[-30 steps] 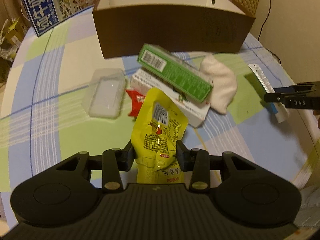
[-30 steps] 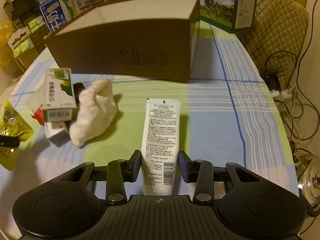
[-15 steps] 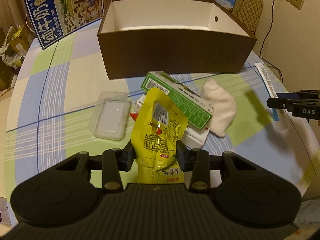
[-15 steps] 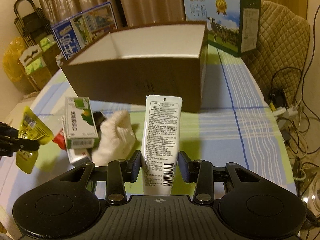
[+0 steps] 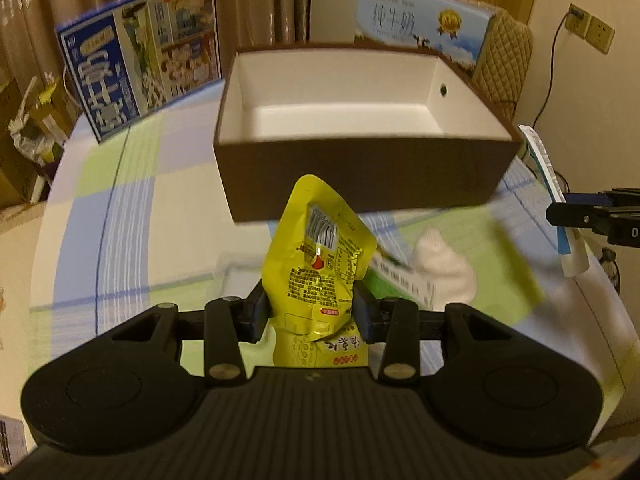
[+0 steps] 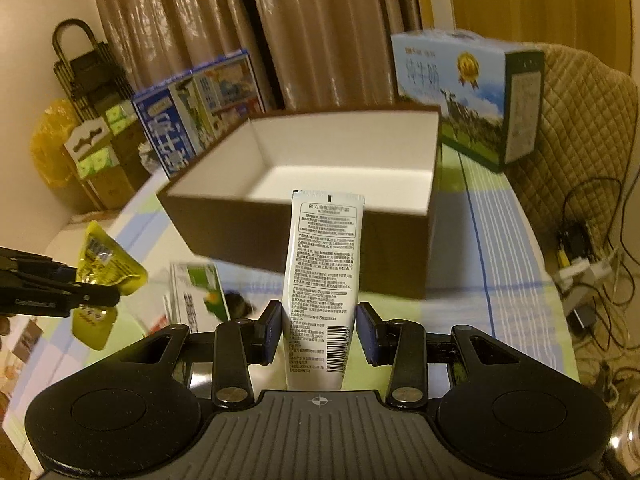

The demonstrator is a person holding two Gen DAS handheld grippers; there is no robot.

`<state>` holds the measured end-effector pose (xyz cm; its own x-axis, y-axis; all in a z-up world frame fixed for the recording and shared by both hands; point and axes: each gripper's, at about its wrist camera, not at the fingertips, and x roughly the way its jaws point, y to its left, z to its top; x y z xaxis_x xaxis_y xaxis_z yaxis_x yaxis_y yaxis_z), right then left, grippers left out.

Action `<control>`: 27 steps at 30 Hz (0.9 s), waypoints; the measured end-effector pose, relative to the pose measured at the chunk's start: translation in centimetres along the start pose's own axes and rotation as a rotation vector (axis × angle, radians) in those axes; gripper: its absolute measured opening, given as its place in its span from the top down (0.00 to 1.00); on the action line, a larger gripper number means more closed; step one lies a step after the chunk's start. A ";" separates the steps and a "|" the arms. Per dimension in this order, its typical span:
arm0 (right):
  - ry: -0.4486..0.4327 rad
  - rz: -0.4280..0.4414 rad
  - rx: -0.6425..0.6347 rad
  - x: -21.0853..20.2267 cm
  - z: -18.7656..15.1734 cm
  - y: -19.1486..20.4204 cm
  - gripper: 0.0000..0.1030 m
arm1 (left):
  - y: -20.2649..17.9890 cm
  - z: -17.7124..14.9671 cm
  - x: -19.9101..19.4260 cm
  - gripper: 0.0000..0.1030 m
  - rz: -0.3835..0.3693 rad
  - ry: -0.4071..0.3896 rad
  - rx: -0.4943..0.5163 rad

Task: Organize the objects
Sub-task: 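Lift the toothpaste tube and yellow pouch and carry them into the box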

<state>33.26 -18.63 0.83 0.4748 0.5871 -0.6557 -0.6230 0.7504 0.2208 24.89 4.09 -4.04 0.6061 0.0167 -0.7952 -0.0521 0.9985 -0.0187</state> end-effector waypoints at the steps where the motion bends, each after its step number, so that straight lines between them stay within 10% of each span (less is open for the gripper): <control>1: -0.011 0.009 -0.003 0.0 0.7 0.1 0.64 | 0.0 0.7 0.0 0.64 0.005 -0.010 0.003; 15: -0.119 0.048 -0.070 3.5 10.5 -0.2 0.64 | 0.1 12.1 2.1 0.63 0.011 -0.135 0.071; 27: -0.046 0.006 -0.097 11.7 14.4 -1.9 0.64 | 0.1 18.8 10.7 0.61 0.025 -0.041 0.116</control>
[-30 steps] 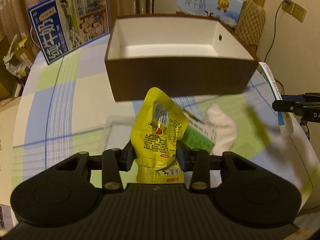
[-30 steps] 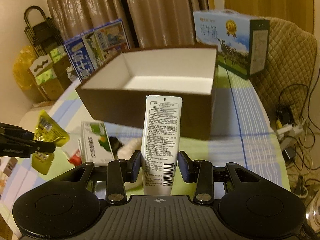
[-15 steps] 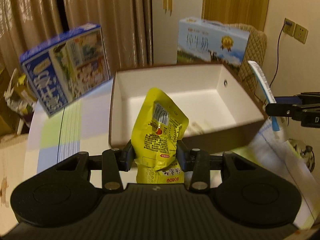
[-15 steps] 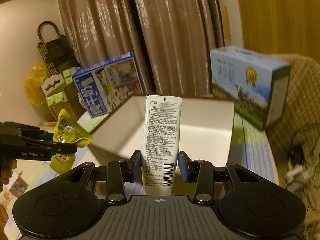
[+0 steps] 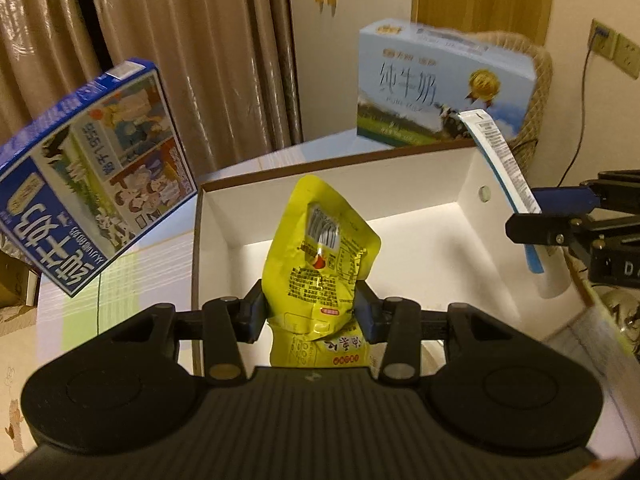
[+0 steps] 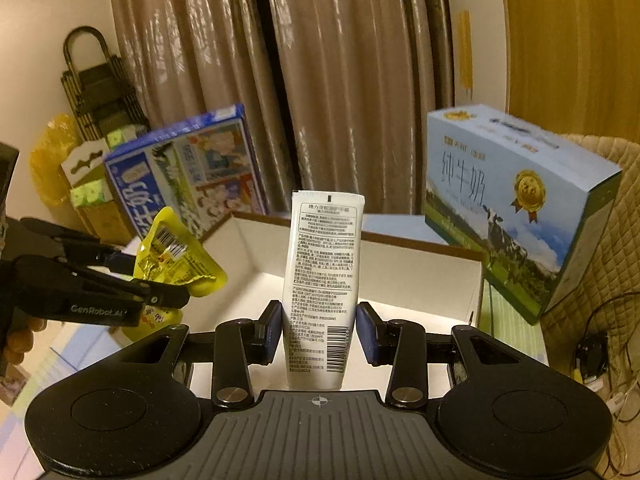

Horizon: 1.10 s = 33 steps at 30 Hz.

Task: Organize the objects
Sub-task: 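Lift the toothpaste tube and yellow pouch and carry them into the box, then open both tools to drop the tube and pouch into the box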

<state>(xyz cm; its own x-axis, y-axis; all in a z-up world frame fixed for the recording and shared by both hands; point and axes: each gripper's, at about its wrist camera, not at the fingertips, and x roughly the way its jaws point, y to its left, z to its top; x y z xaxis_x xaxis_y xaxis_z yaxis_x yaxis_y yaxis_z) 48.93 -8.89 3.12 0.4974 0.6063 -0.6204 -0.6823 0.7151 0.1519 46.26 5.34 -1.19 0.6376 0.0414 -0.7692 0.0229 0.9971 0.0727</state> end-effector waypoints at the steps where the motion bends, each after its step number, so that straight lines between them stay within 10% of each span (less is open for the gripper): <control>1: 0.014 -0.004 0.001 0.8 0.0 -0.2 0.64 | 0.0 0.2 0.9 0.61 0.004 0.014 0.006; 23: 0.398 -0.062 -0.016 13.6 -1.6 -2.7 0.64 | -0.1 0.2 12.5 0.60 0.005 0.212 0.041; 33: 0.404 -0.068 0.017 13.1 -1.5 -3.2 0.63 | -0.4 0.1 13.0 0.57 0.005 0.217 0.051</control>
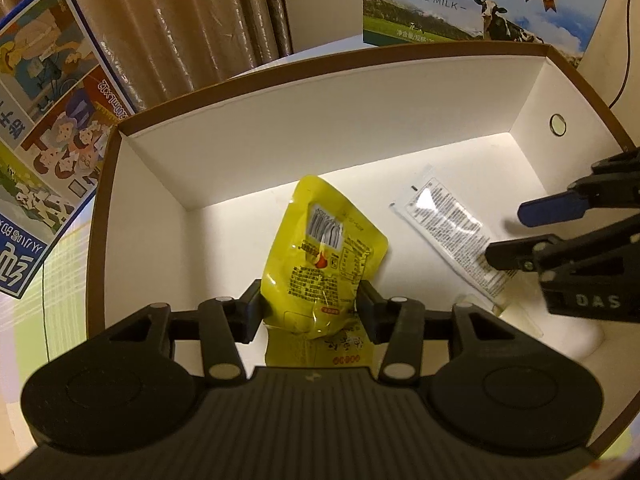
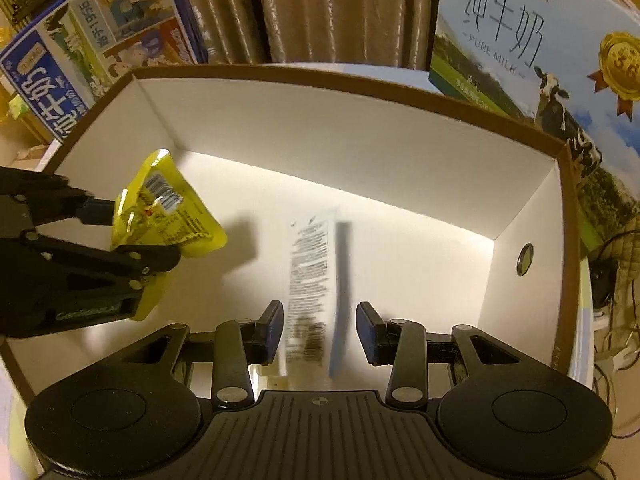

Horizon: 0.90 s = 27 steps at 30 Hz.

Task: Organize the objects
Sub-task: 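Open both tools to drop the tube and pouch into the box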

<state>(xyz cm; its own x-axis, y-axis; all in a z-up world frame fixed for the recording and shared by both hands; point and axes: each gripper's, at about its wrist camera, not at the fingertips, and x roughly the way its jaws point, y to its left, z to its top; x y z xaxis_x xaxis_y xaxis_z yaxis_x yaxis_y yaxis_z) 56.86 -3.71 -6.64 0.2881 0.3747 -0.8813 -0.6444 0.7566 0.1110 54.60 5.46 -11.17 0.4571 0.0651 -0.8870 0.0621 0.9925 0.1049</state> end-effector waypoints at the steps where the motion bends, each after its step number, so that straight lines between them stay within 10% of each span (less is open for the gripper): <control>1: -0.008 0.004 0.005 -0.4 -0.1 -0.1 0.63 | 0.0 0.1 0.0 0.56 -0.001 -0.002 -0.001; 10: -0.051 0.041 0.071 -3.1 -2.0 -0.3 0.60 | -0.5 0.3 -1.4 0.26 0.014 -0.057 0.007; 27: -0.199 0.117 0.145 -11.4 -6.0 1.4 0.54 | 0.3 -3.8 -11.1 0.21 0.012 -0.156 -0.093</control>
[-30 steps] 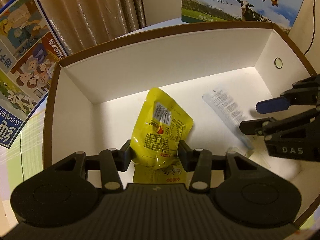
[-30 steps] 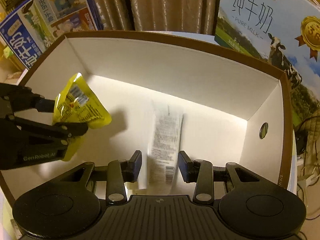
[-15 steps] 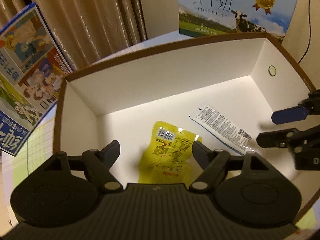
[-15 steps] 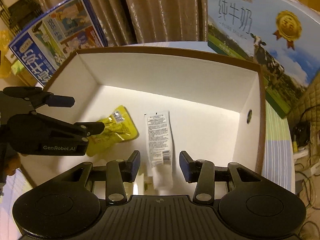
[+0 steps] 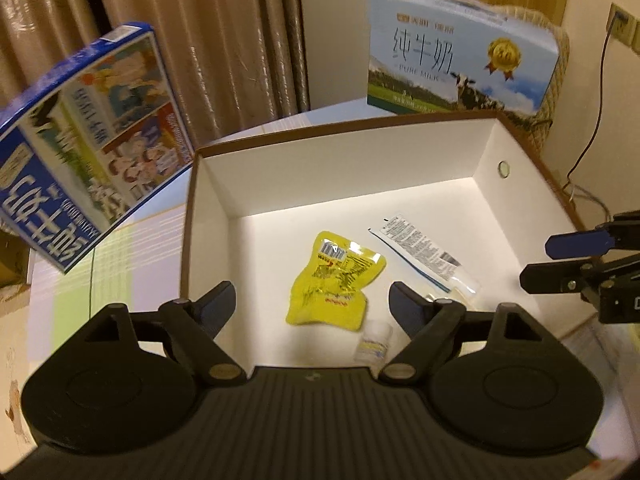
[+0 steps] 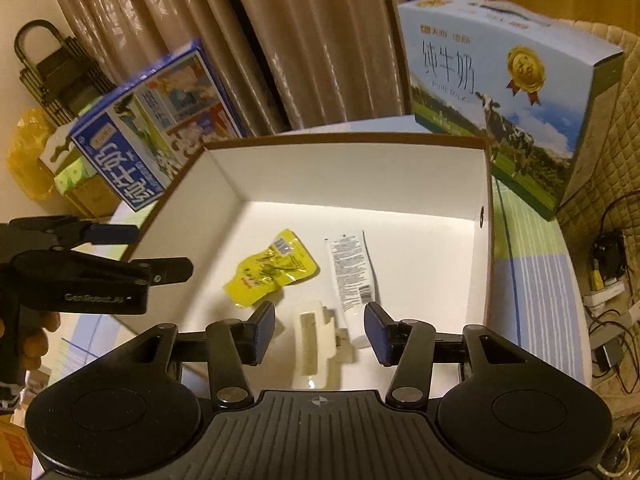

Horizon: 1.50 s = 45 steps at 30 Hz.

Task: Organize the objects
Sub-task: 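Open both tools to drop the tube and pouch into the box, then withdraw both tools from the box toward the items on the table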

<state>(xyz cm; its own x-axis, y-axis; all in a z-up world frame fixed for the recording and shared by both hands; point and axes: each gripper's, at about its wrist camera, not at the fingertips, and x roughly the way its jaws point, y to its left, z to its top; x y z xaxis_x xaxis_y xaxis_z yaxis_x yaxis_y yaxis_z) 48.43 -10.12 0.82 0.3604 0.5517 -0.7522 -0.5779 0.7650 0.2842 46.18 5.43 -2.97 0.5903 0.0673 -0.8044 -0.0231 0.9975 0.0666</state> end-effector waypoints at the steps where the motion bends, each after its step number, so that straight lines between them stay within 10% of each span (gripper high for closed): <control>1: -0.007 0.003 -0.001 -0.5 -0.2 0.2 0.54 | 0.1 -0.3 -0.7 0.21 -0.004 -0.004 -0.014; 17: -0.103 0.037 0.046 -8.3 -4.8 2.3 0.53 | -1.7 -6.2 -9.5 0.19 0.010 -0.036 -0.148; 45: 0.024 0.081 0.061 -10.7 -14.7 3.5 0.52 | -2.3 -20.1 -14.9 0.18 0.082 0.101 -0.281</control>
<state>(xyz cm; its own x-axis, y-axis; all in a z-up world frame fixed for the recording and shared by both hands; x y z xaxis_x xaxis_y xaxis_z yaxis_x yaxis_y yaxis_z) 31.72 -18.23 1.13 0.2958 0.6048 -0.7394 -0.5586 0.7374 0.3797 21.16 2.50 -3.00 0.4945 0.1352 -0.8586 -0.2975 0.9545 -0.0210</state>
